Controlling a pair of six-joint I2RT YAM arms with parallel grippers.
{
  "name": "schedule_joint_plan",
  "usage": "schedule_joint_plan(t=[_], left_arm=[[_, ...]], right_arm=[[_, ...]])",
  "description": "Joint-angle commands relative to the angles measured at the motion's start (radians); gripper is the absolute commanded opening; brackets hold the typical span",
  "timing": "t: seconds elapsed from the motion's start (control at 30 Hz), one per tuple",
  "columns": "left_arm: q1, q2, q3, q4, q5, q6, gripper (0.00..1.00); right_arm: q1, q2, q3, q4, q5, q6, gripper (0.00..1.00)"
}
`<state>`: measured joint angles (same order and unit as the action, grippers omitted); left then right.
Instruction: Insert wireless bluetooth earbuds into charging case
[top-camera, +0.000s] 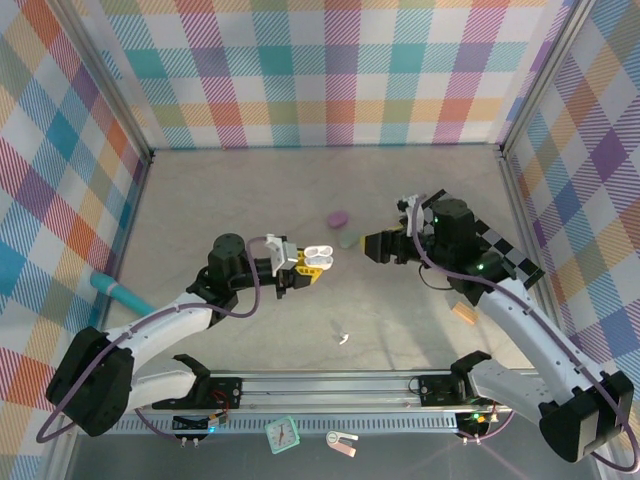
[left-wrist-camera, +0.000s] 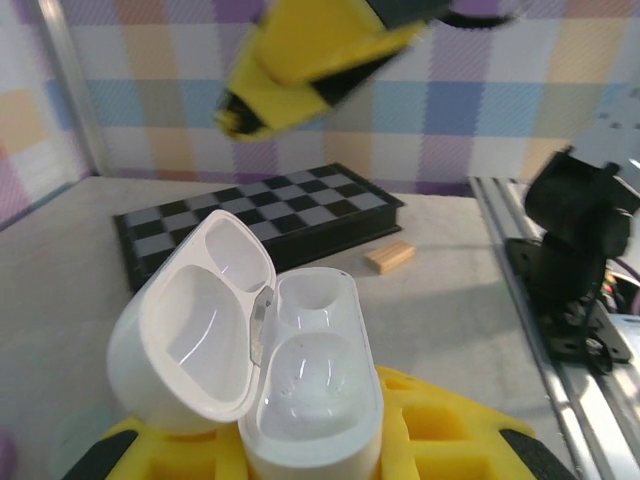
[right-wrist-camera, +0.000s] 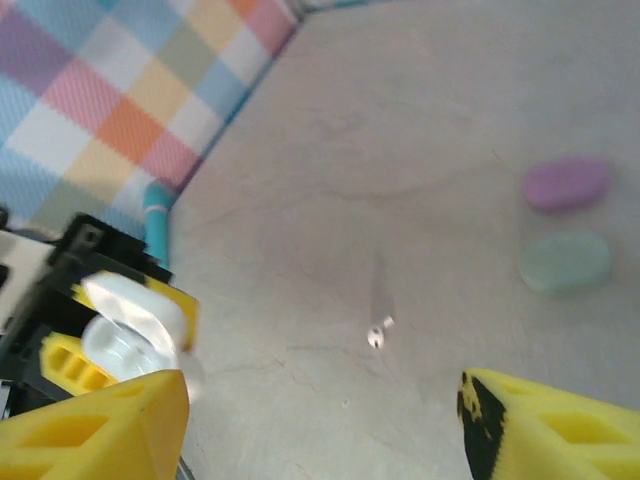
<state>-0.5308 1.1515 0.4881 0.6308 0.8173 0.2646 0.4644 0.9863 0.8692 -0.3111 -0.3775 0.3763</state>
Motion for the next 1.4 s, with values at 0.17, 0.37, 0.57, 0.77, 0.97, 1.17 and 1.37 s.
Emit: schedule_joint_plan(t=[0.17, 0.37, 0.57, 0.77, 0.97, 1.17, 1.37], left_arm=[[0.047, -0.016, -0.067, 0.299, -0.069, -0.079, 0.1], [0.06, -0.044, -0.08, 0.287, -0.073, -0.076, 0.1], [0.061, -0.064, -0.07, 0.234, -0.077, -0.057, 0.1], [0.061, -0.069, -0.062, 0.215, -0.07, -0.047, 0.1], [0.063, -0.07, -0.06, 0.205, -0.071, -0.05, 0.1], [0.064, -0.078, -0.063, 0.196, -0.073, -0.049, 0.1], [0.065, -0.093, -0.064, 0.183, -0.076, -0.045, 0.1]], right_arm=[[0.041, 0.01, -0.194, -0.039, 0.016, 0.337, 0.61], [0.16, 0.102, -0.267, -0.028, 0.051, 0.432, 0.51], [0.246, 0.231, -0.272, 0.001, 0.027, 0.505, 0.48], [0.31, 0.368, -0.227, 0.017, 0.022, 0.504, 0.44], [0.345, 0.47, -0.195, 0.057, -0.011, 0.506, 0.42], [0.38, 0.515, -0.173, 0.052, -0.017, 0.507, 0.39], [0.402, 0.527, -0.165, 0.027, 0.0, 0.503, 0.39]])
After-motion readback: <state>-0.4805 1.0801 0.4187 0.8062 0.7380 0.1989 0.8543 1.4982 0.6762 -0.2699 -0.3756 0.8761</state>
